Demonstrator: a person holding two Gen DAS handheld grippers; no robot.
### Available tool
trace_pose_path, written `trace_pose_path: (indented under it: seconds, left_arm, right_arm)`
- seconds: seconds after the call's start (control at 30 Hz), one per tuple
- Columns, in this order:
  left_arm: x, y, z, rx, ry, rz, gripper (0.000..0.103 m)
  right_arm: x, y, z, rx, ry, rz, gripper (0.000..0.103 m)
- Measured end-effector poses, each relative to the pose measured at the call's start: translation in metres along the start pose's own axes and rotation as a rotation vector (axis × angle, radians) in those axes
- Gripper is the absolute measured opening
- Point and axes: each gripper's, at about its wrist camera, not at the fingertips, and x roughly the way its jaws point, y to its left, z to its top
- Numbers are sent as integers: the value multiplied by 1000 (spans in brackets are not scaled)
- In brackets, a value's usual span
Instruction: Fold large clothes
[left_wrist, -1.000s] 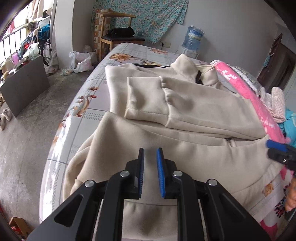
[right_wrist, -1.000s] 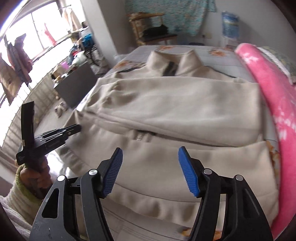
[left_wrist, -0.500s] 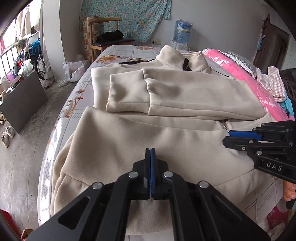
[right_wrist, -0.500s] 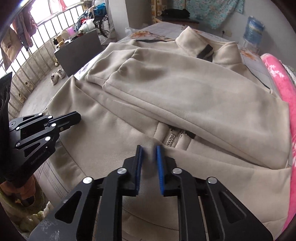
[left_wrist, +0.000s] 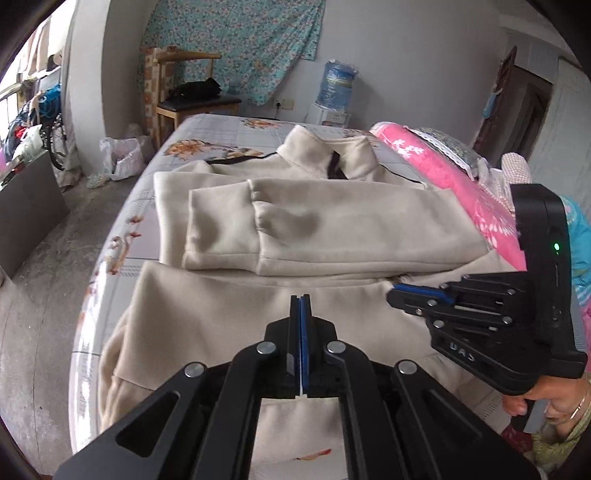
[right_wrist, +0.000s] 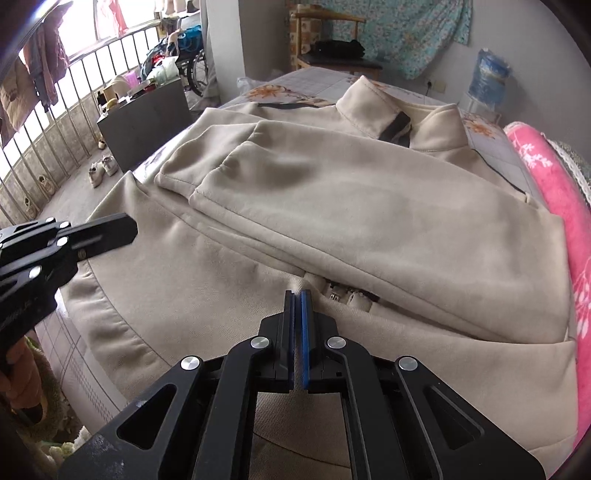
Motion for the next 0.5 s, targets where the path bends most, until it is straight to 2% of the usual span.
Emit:
trace_pose_path:
  seconds: [0.07,0.13,0.2,0.27,0.37,0.43,0.5]
  left_arm:
    - [13,-12,-7,41,51,4,0]
    - [31,-21,-14,76,107,71,0]
    - [34,-24,-17,81,92,93,1]
    - [35,-23,-16,70,103,93,1]
    - [36,-21,-15,60,109,89,1]
    - [36,-22,-15,68,110,97,1]
    - [36,-24,-16,75,111,104,1]
  right_arm:
    - [-1,-1,-1,23,-14,5,1]
    - [-2,-7,-2,56,-18,34,3]
    - [-7,-17,-2,105,-14,63,6]
    - [-25,-29,-4,148,-51,84,7]
    - [-54,-43,-13,144,-82,89,9]
    - [-67,-53,-25,127,-71,54,9]
    - [-69,-66,-41,125,-30,-23,9]
